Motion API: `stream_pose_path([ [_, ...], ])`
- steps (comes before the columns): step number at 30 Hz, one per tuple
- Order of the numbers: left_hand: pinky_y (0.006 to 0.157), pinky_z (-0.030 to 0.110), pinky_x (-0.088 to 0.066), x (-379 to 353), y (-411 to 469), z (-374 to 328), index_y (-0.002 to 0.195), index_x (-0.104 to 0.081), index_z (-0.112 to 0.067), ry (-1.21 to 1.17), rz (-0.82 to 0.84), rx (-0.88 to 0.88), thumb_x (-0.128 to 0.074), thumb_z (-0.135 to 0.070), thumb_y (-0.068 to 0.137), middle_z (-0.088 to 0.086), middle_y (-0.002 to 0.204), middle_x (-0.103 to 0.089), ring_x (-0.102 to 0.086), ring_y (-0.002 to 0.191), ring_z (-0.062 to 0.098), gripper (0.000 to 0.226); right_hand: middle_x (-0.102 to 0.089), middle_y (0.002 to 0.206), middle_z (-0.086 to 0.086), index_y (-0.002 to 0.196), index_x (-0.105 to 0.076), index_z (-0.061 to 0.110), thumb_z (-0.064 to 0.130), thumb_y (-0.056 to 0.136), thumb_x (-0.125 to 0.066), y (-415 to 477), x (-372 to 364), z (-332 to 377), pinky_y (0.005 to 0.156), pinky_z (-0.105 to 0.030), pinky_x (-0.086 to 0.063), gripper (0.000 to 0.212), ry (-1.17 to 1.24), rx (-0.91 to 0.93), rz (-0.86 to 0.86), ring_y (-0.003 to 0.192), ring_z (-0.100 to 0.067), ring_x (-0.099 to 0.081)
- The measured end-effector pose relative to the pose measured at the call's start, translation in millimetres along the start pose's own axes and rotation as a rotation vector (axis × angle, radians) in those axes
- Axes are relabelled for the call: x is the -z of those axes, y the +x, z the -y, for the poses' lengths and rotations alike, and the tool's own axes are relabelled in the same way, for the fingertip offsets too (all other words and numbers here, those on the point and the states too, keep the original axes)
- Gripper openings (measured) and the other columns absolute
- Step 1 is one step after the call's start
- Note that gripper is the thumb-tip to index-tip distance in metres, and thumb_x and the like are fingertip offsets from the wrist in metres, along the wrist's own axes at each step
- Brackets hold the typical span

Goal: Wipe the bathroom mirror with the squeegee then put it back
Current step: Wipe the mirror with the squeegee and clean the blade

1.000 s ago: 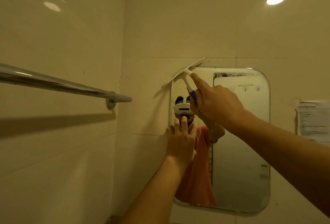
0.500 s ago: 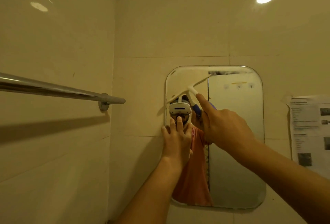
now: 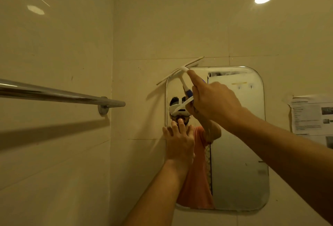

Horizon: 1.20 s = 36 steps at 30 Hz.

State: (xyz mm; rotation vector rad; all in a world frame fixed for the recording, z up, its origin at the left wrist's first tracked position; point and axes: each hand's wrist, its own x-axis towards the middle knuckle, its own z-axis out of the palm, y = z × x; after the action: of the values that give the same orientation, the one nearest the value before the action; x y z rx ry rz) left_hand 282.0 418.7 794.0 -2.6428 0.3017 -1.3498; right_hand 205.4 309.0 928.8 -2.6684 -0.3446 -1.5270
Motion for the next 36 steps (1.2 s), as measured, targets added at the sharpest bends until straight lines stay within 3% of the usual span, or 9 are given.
stream_pose_path([
  [3,0.110,0.070,-0.026,-0.4,-0.4,0.2,0.157,-0.030,-0.022,-0.020,-0.006,0.000,-0.070,-0.043,0.083,0.026,0.157,-0.026,-0.029,0.141,0.049,0.086,-0.059,0.078,-0.011,0.156,0.004,0.044,0.030,0.108,-0.043,5.1,-2.2,6.2,0.057,-0.039,-0.060,0.069,-0.010,-0.031,0.031,0.059,-0.024,-0.061],
  [6,0.111,0.069,-0.026,-1.1,0.0,1.1,0.157,-0.029,-0.022,-0.020,-0.008,-0.007,-0.069,-0.044,0.083,0.026,0.158,-0.026,-0.027,0.142,0.049,0.087,-0.056,0.072,-0.006,0.156,0.006,0.042,0.034,0.107,-0.044,-20.9,-17.3,3.9,0.047,-0.030,-0.052,0.070,0.042,-0.044,0.019,0.053,-0.019,-0.057],
  [13,0.115,0.070,-0.013,0.9,2.2,1.7,0.161,-0.009,-0.023,-0.033,0.051,-0.002,-0.064,-0.044,0.090,0.025,0.163,-0.011,-0.013,0.148,0.048,0.092,-0.051,0.068,0.004,0.151,0.026,0.045,0.040,0.110,-0.037,-102.3,-50.6,-12.4,0.044,-0.018,-0.043,0.076,0.031,-0.098,0.141,0.050,-0.008,-0.053],
  [17,0.112,0.070,-0.020,-1.7,1.1,2.8,0.160,-0.014,-0.021,-0.012,0.023,-0.022,-0.064,-0.048,0.090,0.028,0.160,-0.016,-0.019,0.144,0.049,0.090,-0.054,0.066,0.002,0.156,0.012,0.044,0.046,0.109,-0.028,-81.2,-28.9,-9.6,0.047,-0.024,-0.053,0.062,0.073,-0.052,0.104,0.050,-0.010,-0.056],
  [21,0.111,0.071,-0.025,-1.8,-1.0,3.5,0.156,-0.031,-0.019,-0.050,-0.038,-0.024,-0.066,-0.046,0.088,0.028,0.156,-0.028,-0.028,0.141,0.051,0.081,-0.055,0.065,-0.004,0.161,-0.001,0.039,0.039,0.110,-0.027,-23.8,-7.2,-1.2,0.042,-0.026,-0.045,0.056,0.070,-0.050,-0.050,0.046,-0.014,-0.052],
  [24,0.109,0.070,-0.027,-4.9,-1.3,2.4,0.155,-0.034,-0.020,-0.027,-0.036,-0.026,-0.068,-0.047,0.087,0.027,0.152,-0.034,-0.032,0.138,0.050,0.080,-0.058,0.073,-0.007,0.160,0.000,0.042,0.038,0.110,-0.030,-0.4,-5.7,5.0,0.050,-0.033,-0.057,0.058,0.068,-0.088,-0.039,0.053,-0.019,-0.058],
  [28,0.107,0.069,-0.029,-8.8,2.0,1.8,0.153,-0.038,-0.021,-0.008,-0.033,-0.027,-0.071,-0.044,0.087,0.026,0.145,-0.042,-0.037,0.134,0.050,0.078,-0.057,0.075,-0.008,0.159,0.003,0.042,0.034,0.110,-0.035,-13.1,-17.1,13.1,0.053,-0.035,-0.058,0.063,0.073,-0.127,0.000,0.056,-0.021,-0.059],
  [36,0.112,0.071,-0.018,-3.7,5.5,1.1,0.159,-0.018,-0.018,-0.004,0.026,-0.006,-0.070,-0.042,0.088,0.029,0.157,-0.023,-0.023,0.143,0.050,0.091,-0.054,0.070,0.002,0.158,0.020,0.037,0.040,0.109,-0.034,-107.9,-49.8,1.3,0.055,-0.026,-0.056,0.073,0.031,-0.174,0.134,0.054,-0.010,-0.056],
])
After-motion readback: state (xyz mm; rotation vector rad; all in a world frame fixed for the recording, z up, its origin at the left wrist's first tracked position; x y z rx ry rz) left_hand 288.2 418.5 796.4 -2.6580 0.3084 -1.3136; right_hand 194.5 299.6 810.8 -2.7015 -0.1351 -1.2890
